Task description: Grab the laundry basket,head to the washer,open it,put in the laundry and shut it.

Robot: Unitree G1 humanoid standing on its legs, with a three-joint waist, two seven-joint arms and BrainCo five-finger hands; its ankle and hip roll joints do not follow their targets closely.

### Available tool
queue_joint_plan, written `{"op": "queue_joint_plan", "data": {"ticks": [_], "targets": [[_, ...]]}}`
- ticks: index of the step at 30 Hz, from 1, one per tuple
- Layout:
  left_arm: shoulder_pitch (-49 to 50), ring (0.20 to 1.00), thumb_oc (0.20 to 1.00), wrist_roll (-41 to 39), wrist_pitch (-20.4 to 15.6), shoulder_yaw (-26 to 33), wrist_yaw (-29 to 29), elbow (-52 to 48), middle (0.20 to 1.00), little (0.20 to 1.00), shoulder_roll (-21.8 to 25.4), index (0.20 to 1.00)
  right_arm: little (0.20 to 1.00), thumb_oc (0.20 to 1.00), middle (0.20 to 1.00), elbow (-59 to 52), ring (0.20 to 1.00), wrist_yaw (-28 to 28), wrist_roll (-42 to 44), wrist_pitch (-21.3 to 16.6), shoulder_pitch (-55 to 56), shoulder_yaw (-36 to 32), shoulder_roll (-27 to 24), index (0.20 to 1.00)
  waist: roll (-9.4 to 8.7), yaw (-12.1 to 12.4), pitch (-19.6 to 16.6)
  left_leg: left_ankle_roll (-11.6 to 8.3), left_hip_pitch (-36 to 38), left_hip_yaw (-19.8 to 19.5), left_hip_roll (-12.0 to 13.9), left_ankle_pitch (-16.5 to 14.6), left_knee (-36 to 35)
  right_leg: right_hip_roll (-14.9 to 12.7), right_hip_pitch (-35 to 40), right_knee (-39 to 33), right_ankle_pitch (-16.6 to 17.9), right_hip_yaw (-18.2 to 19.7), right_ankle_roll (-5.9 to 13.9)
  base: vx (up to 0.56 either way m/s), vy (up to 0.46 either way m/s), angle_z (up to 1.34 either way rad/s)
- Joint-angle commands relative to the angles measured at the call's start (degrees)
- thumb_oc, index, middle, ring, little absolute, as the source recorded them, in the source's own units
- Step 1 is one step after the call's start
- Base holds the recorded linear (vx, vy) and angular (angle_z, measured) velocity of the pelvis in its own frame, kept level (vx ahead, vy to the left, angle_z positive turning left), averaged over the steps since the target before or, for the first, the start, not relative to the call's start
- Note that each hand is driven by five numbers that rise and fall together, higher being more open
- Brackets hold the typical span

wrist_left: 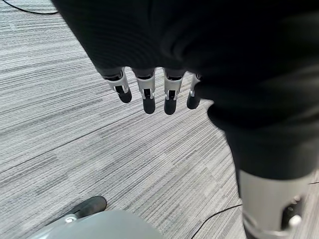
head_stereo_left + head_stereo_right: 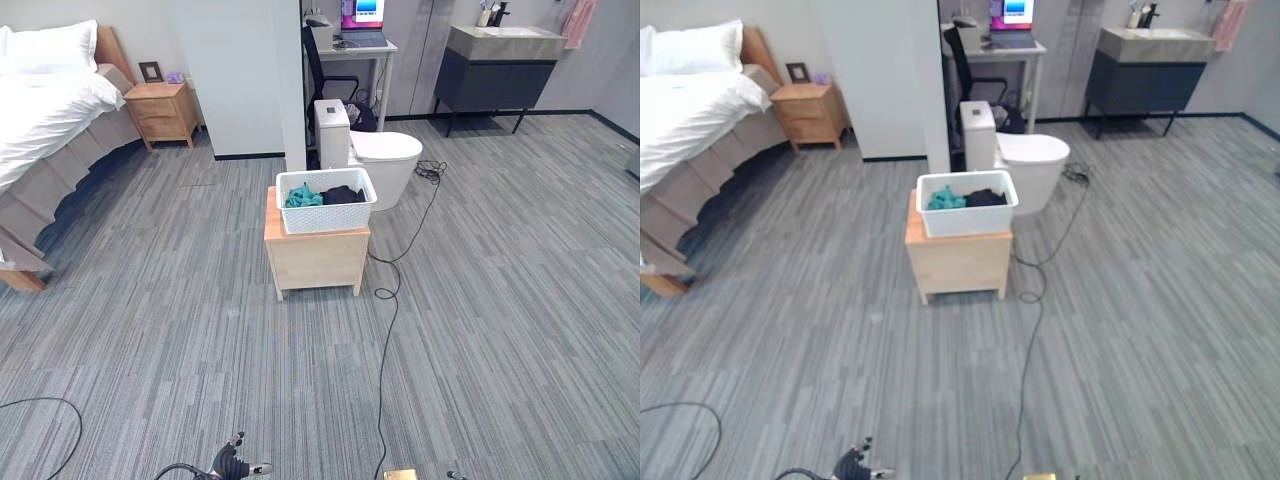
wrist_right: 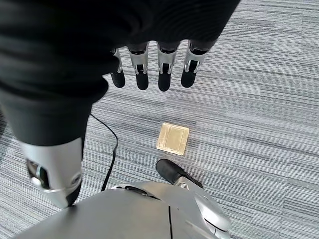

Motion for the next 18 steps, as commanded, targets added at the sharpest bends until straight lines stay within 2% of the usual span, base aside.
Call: {"op": "queue_joint_plan", "data": {"ticks": [1,12,18], "targets": [[-2.93,1.0,1.0,0.81,-1.68,-2.21,-0.12,0.2,1.0,1.0,-0.29,1.0,1.0,1.0,1.0,3.45,1.0,0.22,-1.78,0.18,-0.54,2.25,-0.38,1.0,-0.4,0.47,1.07,-2.67,-2.04,-2.74,3.94,-2.45,0.0,-5.64,0.48,0.56,-1.35,-0.96,4.66,0.0,0.0,0.0],[-3.27,1.0,1.0,1.11,-1.14,-2.11,0.73,-0.11,1.0,1.0,-0.16,1.0,1.0,1.0,1.0,3.78,1.0,-0.1,-1.19,0.36,-0.7,1.9,-0.25,1.0,-0.34,0.45,1.52,-3.12,-2.31,-3.37,4.57,-2.05,0.0,-4.88,0.5,0.56,-1.89,-0.98,4.05,0.0,-0.027,0.01],[-4.36,1.0,1.0,0.22,-1.06,-2.57,0.89,-0.69,1.0,1.0,-0.07,1.0,1.0,1.0,1.0,3.33,1.0,-1.15,-0.11,-0.11,-1.42,1.29,-1.08,1.0,-0.24,0.52,2.85,-4.56,-2.66,-2.95,7.1,-0.26,0.0,-2.66,0.38,0.56,-2.99,-0.76,2.5,-0.02,-0.131,0.02]]}}
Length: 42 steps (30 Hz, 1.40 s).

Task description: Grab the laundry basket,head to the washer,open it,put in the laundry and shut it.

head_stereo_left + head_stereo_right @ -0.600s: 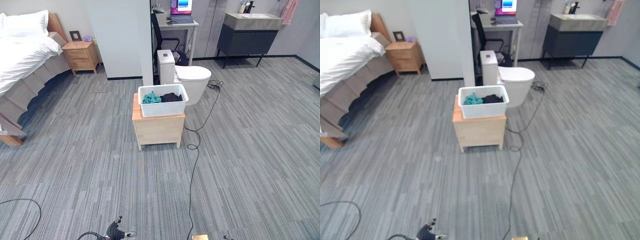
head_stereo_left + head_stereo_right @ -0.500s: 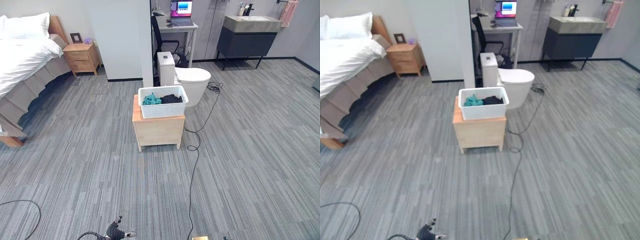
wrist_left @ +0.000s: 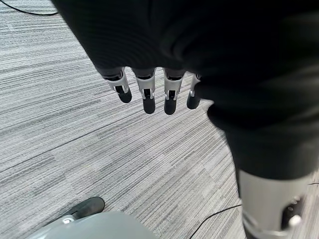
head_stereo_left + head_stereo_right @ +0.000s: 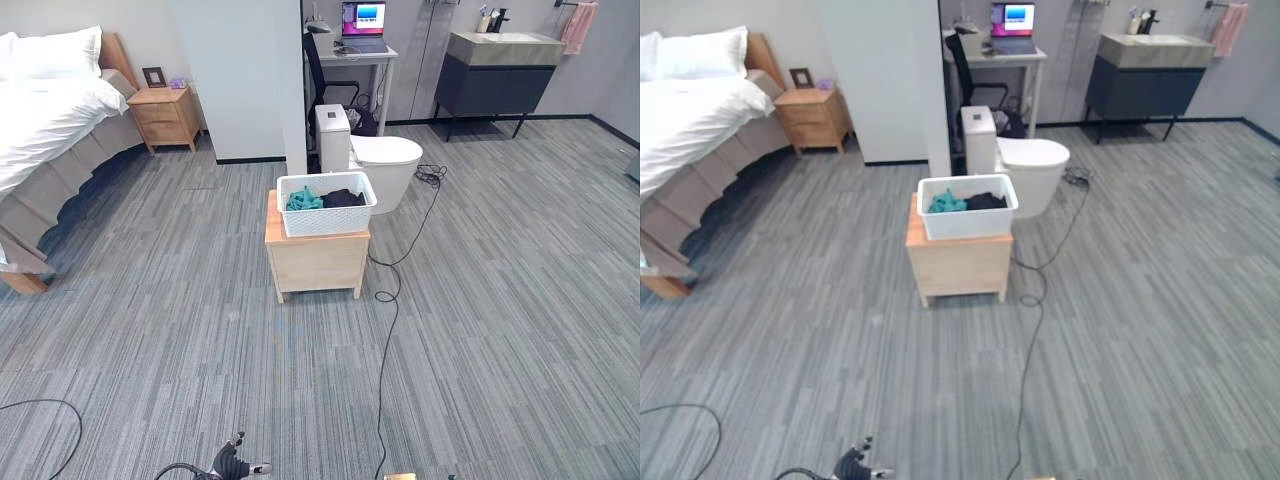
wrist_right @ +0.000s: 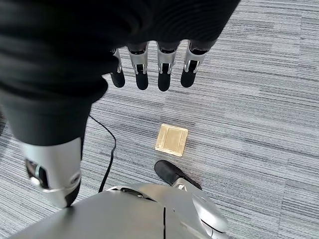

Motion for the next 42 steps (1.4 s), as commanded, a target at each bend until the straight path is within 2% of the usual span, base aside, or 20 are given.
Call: {"op": "queue_joint_plan", "data": {"ticks": [1,4,8,9,11,13,16,19,21,24,25,26,29,31,33,35,37,39,41,42], "targets": [[-4.32,1.0,1.0,-0.17,-1.07,-2.51,0.66,-0.6,1.0,1.0,-0.15,1.0,1.0,1.0,1.0,2.45,1.0,-0.97,0.28,-0.23,-1.38,1.33,-1.14,1.0,-0.26,0.32,3.4,-4.87,-2.6,-2.5,7.5,-0.49,2.05,-2.18,1.35,0.56,-3.26,0.02,2.07,-0.03,-0.167,0.05],[-4.25,1.0,1.0,-1.08,-0.89,-2.53,0.34,-1.93,1.0,1.0,0.02,1.0,1.0,1.0,1.0,2.74,1.0,-1.05,0.61,-0.31,-1.5,1.22,-1.64,1.0,-0.75,0.53,5.34,-6.24,-7.66,-2.71,8.0,0.42,13.42,-1.06,2.3,0.56,-3.86,0.28,0.57,-0.05,-0.202,0.1],[-4.42,1.0,1.0,-1.74,-0.75,-2.41,0.26,-2.65,1.0,1.0,-0.06,1.0,1.0,1.0,1.0,2.45,1.0,-1.29,0.57,-0.11,-2.09,0.98,-2.54,1.0,-1.01,0.38,6.96,-5.42,-14.4,-2.08,7.21,2.99,24.72,-1.17,2.52,0.56,-3.74,-0.6,0.03,-0.02,-0.081,0.01],[-3.75,1.0,1.0,-2.15,-0.78,-2.11,-0.13,-2.71,1.0,1.0,-0.24,1.0,1.0,1.0,1.0,2.49,1.0,-1.26,0.34,-0.04,-2.11,0.87,-3.02,1.0,-1.11,0.23,6.67,-4.33,-15.11,1.47,7.54,1.59,22.55,-1.47,2.63,0.56,-4.22,-0.84,0.24,0.12,-0.013,-0.04],[-3.06,1.0,1.0,-2.44,-0.79,-1.76,-0.31,-2.89,1.0,1.0,-0.2,1.0,1.0,1.0,1.0,2.43,1.0,-1.15,0.24,-0.01,-1.97,0.77,-3.3,1.0,-1.39,0.45,6.36,-3.63,-14.87,2.81,6.86,-0.09,19.47,-2.0,2.61,0.56,-4.41,-0.6,0.64,0.15,0.033,-0.06],[-2.55,1.0,1.0,-2.52,-0.85,-0.68,0.17,-0.69,1.0,1.0,-0.31,1.0,1.0,1.0,1.0,1.16,1.0,-1.19,0.32,-0.54,-1.6,0.96,-3.45,1.0,-1.29,1.97,5.87,-3.72,-15.92,-0.14,5.24,3.52,7.13,-1.26,3.27,0.56,-5.44,0.38,1.27,0.26,0.038,-0.08],[-2.76,1.0,1.0,-3.05,-0.82,0.22,1.29,0.72,1.0,1.0,-0.49,1.0,1.0,1.0,1.0,-0.44,1.0,-1.6,0.97,-1.1,-1.67,1.12,-2.98,1.0,-1.13,2.57,5.69,-4.51,-18.27,-4.6,5.23,6.35,-0.21,-0.27,4.45,1.35,-8.04,1.62,1.15,0.28,0.02,0.08],[-2.89,1.0,1.0,-3.8,-0.77,1.85,2.2,2.02,1.0,1.0,-0.7,1.0,1.0,1.0,1.0,-3.31,1.0,-1.73,1.5,-1.4,-2.18,1.33,-2.57,1.0,-1.16,3.37,4.45,-4.32,-19.49,0.67,6.79,7.82,-0.55,-1.15,7.82,2.08,-10.49,3.21,2.09,0.48,0.149,-0.16],[-2.67,1.0,1.0,-3.85,-0.76,2.37,2.29,2.47,1.0,1.0,-0.52,1.0,1.0,1.0,1.0,-4.23,1.0,-1.47,1.21,-1.42,-2.2,1.69,-2.22,1.0,-1.32,3.87,3.66,-3.8,-19.51,0.84,6.49,9.05,1.41,-2.57,9.3,3.33,-11.13,3.82,2.63,0.45,0.192,-0.55],[-2.78,1.0,1.0,-3.96,-0.85,2.54,2.14,2.19,1.0,1.0,0.09,1.0,1.0,1.0,1.0,-4.84,1.0,-1.16,1.2,-1.36,-1.96,1.62,-1.97,1.0,-2.4,4.65,3.45,-2.7,-21.5,1.39,5.02,6.48,8.2,-5.12,9.41,5.69,-11.02,4.38,3.6,0.34,0.203,-0.61],[-2.8,1.0,1.0,-3.96,-0.81,2.48,2.13,1.92,1.0,1.0,0.37,1.0,1.0,1.0,1.0,-4.9,1.0,-1.02,1.29,-1.36,-1.92,1.51,-1.89,1.0,-2.86,4.91,3.35,-1.98,-21.73,1.65,4.06,5.37,9.85,-6.22,8.86,7.51,-10.26,4.56,4.1,0.39,0.238,-0.93],[-3.09,1.0,1.0,-4.13,-0.84,2.16,1.81,0.94,1.0,1.0,1.26,1.0,1.0,1.0,1.0,-4.48,1.0,-0.8,2.07,-1.39,-2.11,0.75,-1.7,1.0,-4.02,5.28,2.94,-0.02,-20.91,2.75,1.9,2.6,11.08,-8.55,6.38,14.61,-5.4,5.41,5.79,0.49,0.321,-0.63],[-3.25,1.0,1.0,-4.12,-0.75,1.06,0.88,-3.25,1.0,1.0,3.38,1.0,1.0,1.0,1.0,-5.54,1.0,-1.06,4.19,-1.08,-2.66,-1.14,-2.57,1.0,-3.73,3.89,4.22,3.42,-17.72,2.45,-0.79,-0.57,10.72,-9.43,-1.51,32.54,4.17,8.04,6.58,0.36,0.299,-0.15],[-3.43,1.0,1.0,-4.19,-0.72,1.02,0.83,-3.13,1.0,1.0,4.25,1.0,1.0,1.0,1.0,-6.46,1.0,-1.36,6.39,-1.07,-3.21,-2.88,-3.03,1.0,-2.52,2.64,5.48,5.17,-14.33,2.59,-1.39,-2.2,9.56,-9.46,-7.1,41.04,6.21,7.83,6.77,0.23,0.205,0.23],[-3.41,1.0,1.0,-4.54,-0.69,1.36,1.08,-2.93,1.0,1.0,4.45,1.0,1.0,1.0,1.0,-7.25,1.0,-1.57,7.55,-1.28,-3.38,-3.78,-3.17,1.0,-1.59,2.23,5.92,5.59,-11.98,2.58,-1.03,-2.55,8.07,-10.15,-11.09,43.45,5.05,6.03,6.06,0.24,0.126,0.07],[-3.2,1.0,1.0,-4.99,-0.72,1.98,1.03,-2.83,1.0,1.0,4.83,1.0,1.0,1.0,1.0,-8.67,1.0,-1.4,8.63,-1.39,-2.91,-4.6,-3.83,1.0,-0.79,1.18,6.99,5.22,-7.8,1.68,-0.84,-2.84,5.68,-9.56,-13.74,37.54,1.34,2.86,4.64,0.37,0.049,-0.12],[-2.8,1.0,1.0,-4.51,-0.73,2.08,0.92,-2.36,1.0,1.0,5.28,1.0,1.0,1.0,1.0,-10.32,1.0,-1.68,8.72,-1.37,-2.75,-5.17,-4.8,1.0,-0.63,0.18,8.27,4.55,-4.44,0.61,-0.81,-4.2,4.3,-8.9,-16.21,29.23,-0.4,1.12,4.91,0.39,-0.086,-0.23],[-2.58,1.0,1.0,-3.67,-0.9,2.2,0.96,-1.67,1.0,1.0,5.13,1.0,1.0,1.0,1.0,-11.52,1.0,-1.98,9.29,-1.33,-2.67,-6.09,-5.48,1.0,-0.85,-0.8,8.76,3.51,-1.82,-0.36,-0.76,-5.93,3.51,-8.64,-16.54,16.35,1.51,1.58,6.16,0.42,-0.144,0.12],[-2.79,1.0,1.0,-2.46,-1.27,2.77,0.98,-0.64,1.0,1.0,4.41,1.0,1.0,1.0,1.0,-12.52,1.0,-1.88,10.33,-1.0,-1.75,-7.96,-5.82,1.0,-1.22,-2.28,8.99,2.82,1.54,-2.4,-1.36,-9.77,4.9,-8.76,-18.53,4.66,5.84,8.11,8.62,0.7,-0.225,0.59],[-2.92,1.0,1.0,-2.24,-1.35,3.44,0.91,0.18,1.0,1.0,4.2,1.0,1.0,1.0,1.0,-12.53,1.0,-1.47,10.14,-0.92,-1.01,-8.55,-5.96,1.0,-1.49,-2.67,8.81,2.46,3.83,-3.1,-1.47,-11.51,5.41,-8.84,-19.83,2.27,7.43,8.92,9.39,0.79,-0.264,0.73]]}}
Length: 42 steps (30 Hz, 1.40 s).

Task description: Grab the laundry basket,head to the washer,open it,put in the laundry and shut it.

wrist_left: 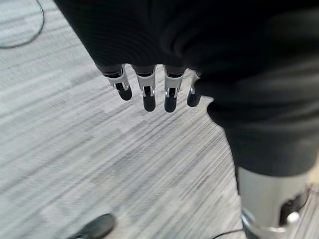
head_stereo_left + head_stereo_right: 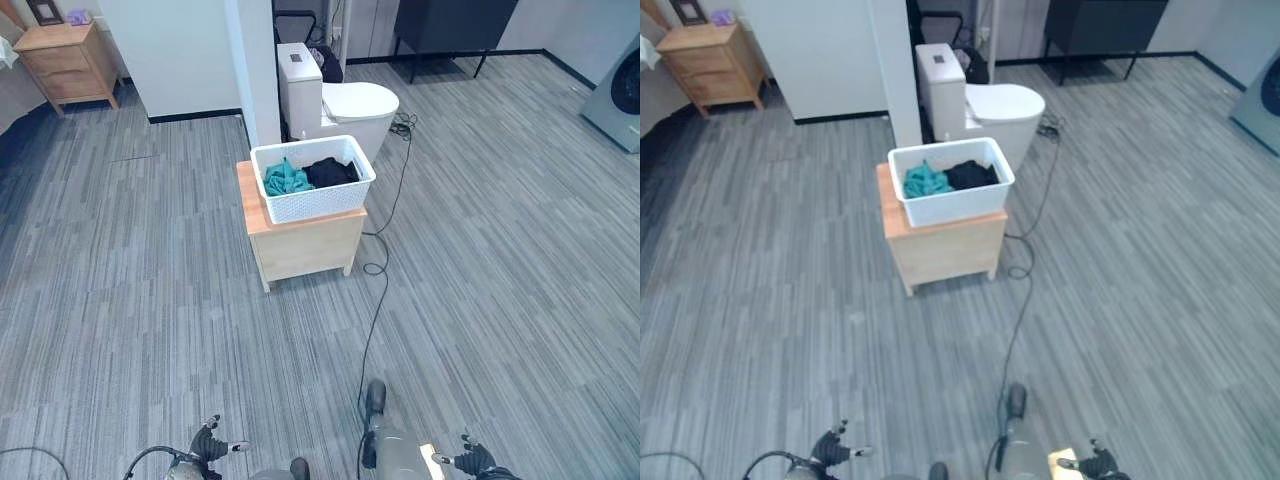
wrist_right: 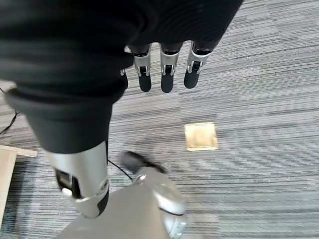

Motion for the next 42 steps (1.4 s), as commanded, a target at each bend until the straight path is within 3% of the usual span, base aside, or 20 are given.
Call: {"op": "queue_joint_plan", "data": {"ticks": [1,4,6,7,8,9,10,11,14,15,16,17,19,21,22,28,31,35,38,42], "targets": [[1.51,1.0,1.0,0.76,-2.24,0.55,-0.21,-2.66,1.0,1.0,1.22,1.0,1.0,1.0,1.0,-1.81,1.0,-0.15,2.09,-0.73,-0.8,-3.58,-2.6,1.0,0.69,-0.52,1.14,-0.45,-0.8,-4.64,1.9,-3.3,3.2,-0.82,2.53,2.22,6.54,3.13,3.18,0.64,-0.25,0.66],[2.84,1.0,1.0,1.04,-2.08,1.2,-0.4,-2.24,1.0,1.0,1.03,1.0,1.0,1.0,1.0,-2.82,1.0,0.77,3.08,-1.06,2.45,-5.41,-2.97,1.0,-0.17,-1.45,-0.38,-1.79,2.17,-6.77,2.63,-5.22,5.92,0.07,4.4,4.86,7.73,4.39,2.52,0.51,-0.285,0.54],[3.13,1.0,1.0,0.28,-1.98,2.05,-0.1,-0.76,1.0,1.0,0.45,1.0,1.0,1.0,1.0,-3.15,1.0,0.79,5.06,-1.5,3.16,-6.22,-2.97,1.0,0.18,-2.11,-1.35,-3.71,1.46,-6.25,5.03,-1.84,11.35,2.36,5.18,7.66,6.55,4.48,1.1,0.42,-0.365,0.51],[3.19,1.0,1.0,-0.91,-1.71,2.66,0.04,-0.72,1.0,1.0,0.22,1.0,1.0,1.0,1.0,-2.81,1.0,0.81,7.65,-1.97,3.44,-7.3,-3.0,1.0,0.1,-2.12,-1.29,-5.01,-2.05,-5.72,6.55,3.57,19.67,3.64,6.34,9.35,5.24,4.19,-0.36,0.36,-0.551,0.14],[3.74,1.0,1.0,-2.83,-1.05,3.29,-0.3,-2.39,1.0,1.0,0.62,1.0,1.0,1.0,1.0,-3.6,1.0,0.22,11.86,-2.51,3.65,-8.93,-3.29,1.0,-1.22,-1.52,0.09,-4.88,-10.11,-4.98,8.29,11.36,37.59,4.85,8.76,11.0,2.77,2.55,-3.6,0.27,-0.588,-0.1],[3.59,1.0,1.0,-3.47,-0.83,3.42,0.22,-3.0,1.0,1.0,0.87,1.0,1.0,1.0,1.0,-4.73,1.0,-0.23,14.22,-3.0,3.59,-9.73,-3.45,1.0,-1.53,-0.76,1.47,-4.62,-14.79,-5.47,8.88,13.08,47.19,6.15,10.11,11.53,1.61,2.39,-5.21,0.24,-0.579,-0.33],[3.4,1.0,1.0,-3.79,-0.87,3.7,0.39,-3.11,1.0,1.0,0.97,1.0,1.0,1.0,1.0,-6.36,1.0,-0.39,15.48,-3.27,3.59,-10.34,-3.84,1.0,-2.38,-0.62,1.79,-4.02,-17.45,-4.24,9.6,13.03,50.37,6.59,11.07,11.29,0.78,2.59,-6.01,0.18,-0.37,-0.42],[3.52,1.0,1.0,-4.47,-1.03,4.24,0.48,-3.75,1.0,1.0,1.05,1.0,1.0,1.0,1.0,-8.19,1.0,-0.86,16.68,-3.77,3.9,-11.02,-4.14,1.0,-2.53,-0.45,1.79,-3.72,-18.52,-2.46,11.22,12.47,49.96,7.26,11.81,11.19,-0.24,2.43,-6.54,0.15,-0.216,-0.38],[3.9,1.0,1.0,-6.17,-1.36,4.79,0.79,-6.33,1.0,1.0,1.24,1.0,1.0,1.0,1.0,-13.09,1.0,-1.08,18.47,-4.56,5.23,-12.34,-4.6,1.0,-3.39,0.53,1.9,-3.42,-21.82,-0.25,12.06,10.73,45.27,7.18,14.04,10.73,-1.64,2.54,-6.84,0.25,-0.135,-0.48],[4.45,1.0,1.0,-7.08,-1.9,5.17,0.8,-8.78,1.0,1.0,1.4,1.0,1.0,1.0,1.0,-18.55,1.0,-1.06,18.79,-5.19,6.42,-13.31,-5.35,1.0,-3.45,1.05,1.95,-3.52,-22.29,0.87,11.51,8.78,35.08,7.14,15.91,9.95,-2.49,2.94,-6.08,0.38,-0.02,-0.2],[4.89,1.0,1.0,-7.5,-2.15,5.31,1.13,-10.47,1.0,1.0,1.68,1.0,1.0,1.0,1.0,-20.99,1.0,-1.04,19.34,-5.58,7.02,-14.06,-5.73,1.0,-3.54,1.29,1.87,-4.04,-22.46,0.92,11.2,9.09,27.26,6.97,16.85,9.39,-3.14,2.91,-5.62,0.28,0.021,-0.13],[4.92,1.0,1.0,-7.5,-2.13,5.31,1.13,-10.5,1.0,1.0,1.7,1.0,1.0,1.0,1.0,-21.03,1.0,-1.05,19.33,-5.56,7.06,-14.07,-5.71,1.0,-3.73,1.26,1.8,-4.01,-22.31,0.99,11.0,9.43,26.76,6.78,16.81,9.34,-3.09,2.91,-5.6,0.19,0.058,-0.07],[5.56,1.0,1.0,-8.91,-2.4,6.58,1.58,-15.89,1.0,1.0,2.2,1.0,1.0,1.0,1.0,-25.27,1.0,-1.65,19.06,-5.82,6.37,-14.79,-6.21,1.0,-3.01,2.74,1.49,-5.42,-21.14,-1.03,10.54,11.61,11.1,6.53,19.19,8.42,-4.26,2.45,-4.68,0.22,0.111,-0.09],[5.6,1.0,1.0,-8.92,-2.37,6.59,1.58,-15.94,1.0,1.0,2.21,1.0,1.0,1.0,1.0,-25.31,1.0,-1.66,19.05,-5.8,6.4,-14.78,-6.2,1.0,-3.08,2.74,1.57,-5.42,-20.84,-0.98,10.47,11.8,10.73,6.47,19.33,8.37,-4.26,2.45,-4.67,0.1,0.065,-0.25],[6.84,1.0,1.0,-9.67,-2.57,7.02,1.17,-18.13,1.0,1.0,1.92,1.0,1.0,1.0,1.0,-25.95,1.0,-1.29,19.27,-5.74,5.94,-14.94,-6.35,1.0,-2.41,2.8,0.89,-5.34,-19.08,-0.74,10.86,11.52,7.24,6.68,19.74,8.24,-4.5,2.74,-4.15,0.23,0.174,-0.31],[11.89,1.0,1.0,-14.07,-1.91,12.83,1.64,-32.91,1.0,1.0,2.08,1.0,1.0,1.0,1.0,-36.28,1.0,-0.36,17.93,-4.39,7.2,-18.26,-7.06,1.0,-0.98,3.21,-3.01,-4.83,-11.2,1.46,8.9,10.56,-0.15,3.3,22.22,5.6,-4.27,4.07,-1.87,0.21,0.216,-0.32],[16.34,1.0,1.0,-14.41,-0.48,16.81,2.99,-40.24,1.0,1.0,1.42,1.0,1.0,1.0,1.0,-40.29,1.0,-1.97,15.59,-1.84,6.97,-19.79,-7.35,1.0,-0.75,3.93,-4.02,-3.78,-9.15,2.59,7.63,9.74,-2.35,1.98,22.49,4.53,-3.55,4.57,-0.87,0.11,0.153,-0.1],[18.83,1.0,1.0,-11.77,0.86,20.17,3.87,-45.35,1.0,1.0,2.16,1.0,1.0,1.0,1.0,-42.99,1.0,-2.05,14.12,-0.57,6.31,-20.74,-8.43,1.0,-0.76,4.5,-4.23,-3.32,-8.56,2.6,7.1,9.07,-2.78,1.41,22.89,3.96,-3.35,4.43,-0.53,0.07,0.059,0.03],[17.14,1.0,1.0,-8.53,3.6,22.41,4.34,-47.74,1.0,1.0,4.6,1.0,1.0,1.0,1.0,-44.11,1.0,-3.39,12.24,0.88,3.03,-22.9,-12.37,1.0,-0.57,4.61,-3.46,-3.13,-8.94,2.31,6.81,8.86,-2.87,1.23,22.29,4.09,-3.4,3.98,-0.4,0.01,0.032,0.07],[13.25,1.0,1.0,-5.77,4.49,23.21,5.16,-50.95,1.0,1.0,7.23,1.0,1.0,1.0,1.0,-43.25,1.0,-5.52,10.43,1.29,-0.84,-24.46,-16.05,1.0,-0.27,4.38,-1.77,-3.16,-10.48,1.46,7.0,9.31,-2.74,1.43,20.75,4.5,-3.35,3.22,-0.54,-0.07,-0.003,0.08]]}}
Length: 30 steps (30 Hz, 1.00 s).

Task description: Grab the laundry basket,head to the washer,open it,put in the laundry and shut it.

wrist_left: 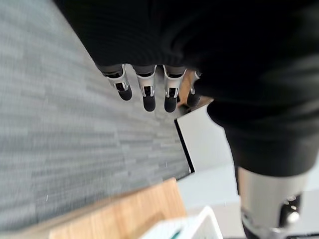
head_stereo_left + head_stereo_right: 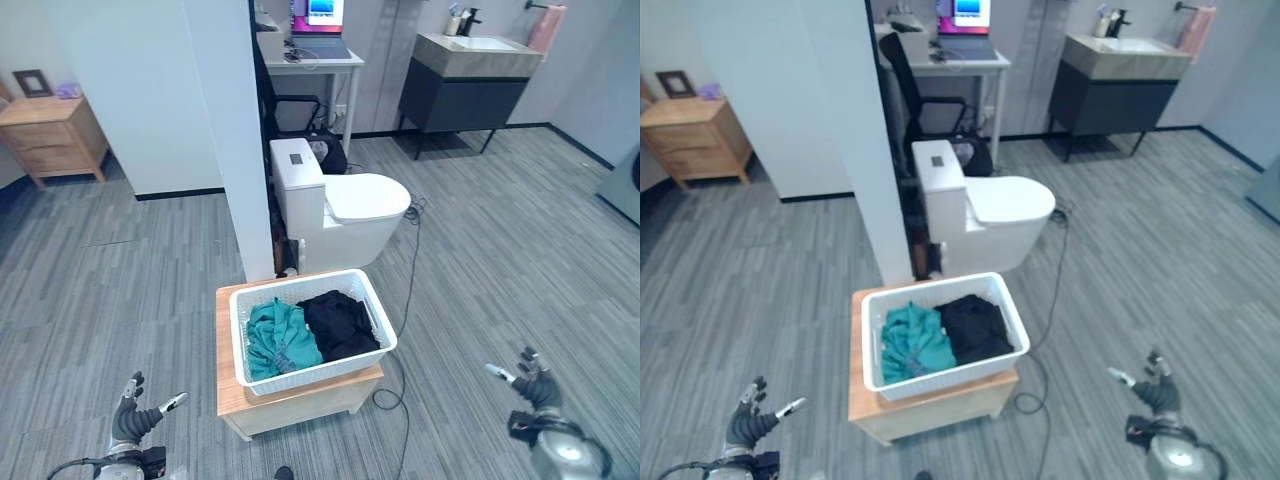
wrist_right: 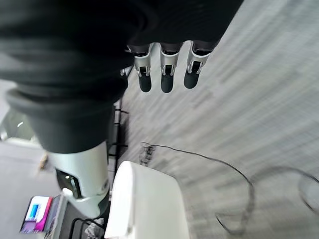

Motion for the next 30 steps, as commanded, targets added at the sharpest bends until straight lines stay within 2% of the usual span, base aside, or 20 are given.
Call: {"op": "queue_joint_plan", "data": {"ticks": [1,6,7,8,9,10,12,15,16,17,18,22,25,30], "targets": [[-7.36,1.0,1.0,4.66,-1.12,-0.3,2.02,-4.19,1.0,1.0,3.84,1.0,1.0,1.0,1.0,1.5,1.0,-4.13,-2.21,-1.4,-7.88,-3.94,-6.69,1.0,1.14,0.75,3.37,-2.08,-2.53,-0.23,4.86,-2.72,0.94,1.72,-3.28,4.04,-3.31,-2.26,-1.99,-0.09,-0.029,0.2],[-22.53,1.0,1.0,3.78,0.08,-6.73,2.12,-2.6,1.0,1.0,10.62,1.0,1.0,1.0,1.0,11.6,1.0,-6.28,1.07,-1.28,-21.74,0.18,-14.45,1.0,1.18,0.79,8.22,-2.59,-7.4,-1.56,5.55,-1.17,1.43,2.53,-8.1,5.22,-2.53,-3.17,-2.24,-0.2,-0.065,0.16],[-30.93,1.0,1.0,3.19,0.99,-11.03,2.18,-0.3,1.0,1.0,12.63,1.0,1.0,1.0,1.0,16.26,1.0,-6.11,2.88,-0.81,-28.49,3.73,-16.74,1.0,1.23,0.75,10.81,-2.85,-10.16,-2.0,5.84,-0.69,2.98,2.85,-10.85,6.83,-2.31,-3.36,-2.55,-0.28,-0.085,0.12],[-34.5,1.0,1.0,3.21,1.48,-12.53,2.83,0.8,1.0,1.0,13.29,1.0,1.0,1.0,1.0,17.51,1.0,-6.22,2.91,-0.58,-30.61,5.38,-17.55,1.0,1.27,0.74,11.82,-2.97,-11.31,-2.2,6.01,-0.38,3.54,3.01,-11.99,7.44,-2.26,-3.34,-2.71,-0.29,-0.108,0.02],[-43.18,1.0,1.0,4.33,2.93,-16.07,3.94,4.85,1.0,1.0,14.38,1.0,1.0,1.0,1.0,19.96,1.0,-6.21,3.13,0.09,-34.46,8.21,-18.53,1.0,1.26,0.37,13.37,-3.34,-13.59,-2.44,6.37,0.12,4.73,3.31,-14.01,8.57,-2.19,-3.74,-2.96,-0.14,-0.065,0.13],[-44.0,1.0,1.0,4.26,2.75,-16.35,4.08,5.47,1.0,1.0,14.37,1.0,1.0,1.0,1.0,20.3,1.0,-6.2,3.21,0.01,-34.93,8.2,-18.67,1.0,1.3,0.38,13.51,-3.37,-13.98,-2.55,6.38,0.09,4.96,3.32,-14.33,8.77,-2.24,-3.82,-2.99,-0.12,-0.067,0.12],[-55.42,1.0,1.0,3.0,4.38,-21.37,5.42,12.78,1.0,1.0,14.86,1.0,1.0,1.0,1.0,22.79,1.0,-6.04,4.2,0.95,-40.16,12.0,-18.84,1.0,1.22,-0.16,15.28,-3.66,-16.45,-3.16,6.73,0.8,5.76,3.71,-16.58,9.34,-1.86,-4.25,-2.98,-0.09,-0.064,0.06],[-60.31,1.0,1.0,1.8,4.98,-23.01,6.26,17.54,1.0,1.0,15.23,1.0,1.0,1.0,1.0,23.07,1.0,-5.95,4.81,1.36,-41.96,13.51,-18.68,1.0,1.2,-0.47,16.37,-3.87,-17.78,-3.3,6.97,1.15,6.15,3.79,-17.68,9.4,-1.65,-4.54,-2.93,-0.07,-0.041,-0.06],[-65.25,1.0,1.0,1.0,5.44,-25.38,7.39,23.28,1.0,1.0,15.14,1.0,1.0,1.0,1.0,24.02,1.0,-5.97,5.98,1.35,-44.16,15.36,-18.06,1.0,1.25,-0.7,17.51,-4.01,-19.11,-3.57,7.11,1.47,6.63,3.91,-18.98,9.79,-1.58,-4.64,-3.01,-0.05,-0.024,-0.07],[-65.31,1.0,1.0,0.99,5.41,-25.41,7.39,23.35,1.0,1.0,15.14,1.0,1.0,1.0,1.0,24.05,1.0,-5.97,5.98,1.34,-44.19,15.36,-18.06,1.0,1.25,-0.7,17.51,-4.01,-19.16,-3.59,7.1,1.47,6.66,3.91,-19.01,9.81,-1.58,-4.66,-3.01,-0.08,-0.036,-0.02],[-68.64,1.0,1.0,0.24,5.51,-26.84,8.1,28.25,1.0,1.0,15.13,1.0,1.0,1.0,1.0,24.98,1.0,-5.78,5.92,1.53,-45.95,17.41,-17.99,1.0,1.28,-0.88,18.3,-4.14,-19.95,-3.7,7.12,1.73,6.82,3.87,-19.77,10.1,-1.6,-4.88,-3.05,-0.05,-0.014,0.05],[-75.67,1.0,1.0,-3.41,4.5,-28.55,10.21,36.91,1.0,1.0,15.57,1.0,1.0,1.0,1.0,26.35,1.0,-6.05,6.41,1.06,-50.07,21.27,-17.49,1.0,1.56,-1.22,19.83,-4.34,-21.3,-3.81,6.88,1.92,7.41,3.74,-21.05,10.53,-1.46,-4.96,-3.07,-0.05,-0.009,0.05],[-77.9,1.0,1.0,-6.91,3.78,-27.13,12.68,38.37,1.0,1.0,16.78,1.0,1.0,1.0,1.0,24.4,1.0,-6.84,7.07,0.29,-49.88,21.87,-16.2,1.0,1.93,-1.29,20.09,-4.42,-21.79,-3.79,6.63,2.1,7.26,3.49,-21.47,10.32,-1.27,-5.04,-3.1,-0.01,-0.001,0.03],[-76.96,1.0,1.0,-8.87,2.74,-25.09,14.21,34.71,1.0,1.0,17.9,1.0,1.0,1.0,1.0,20.9,1.0,-7.92,6.79,-0.65,-48.06,21.07,-14.88,1.0,2.51,-1.05,19.79,-4.38,-21.88,-3.86,6.2,2.07,6.86,3.24,-21.69,10.06,-1.28,-5.02,-3.18,0.0,0.0,0.0]]}}
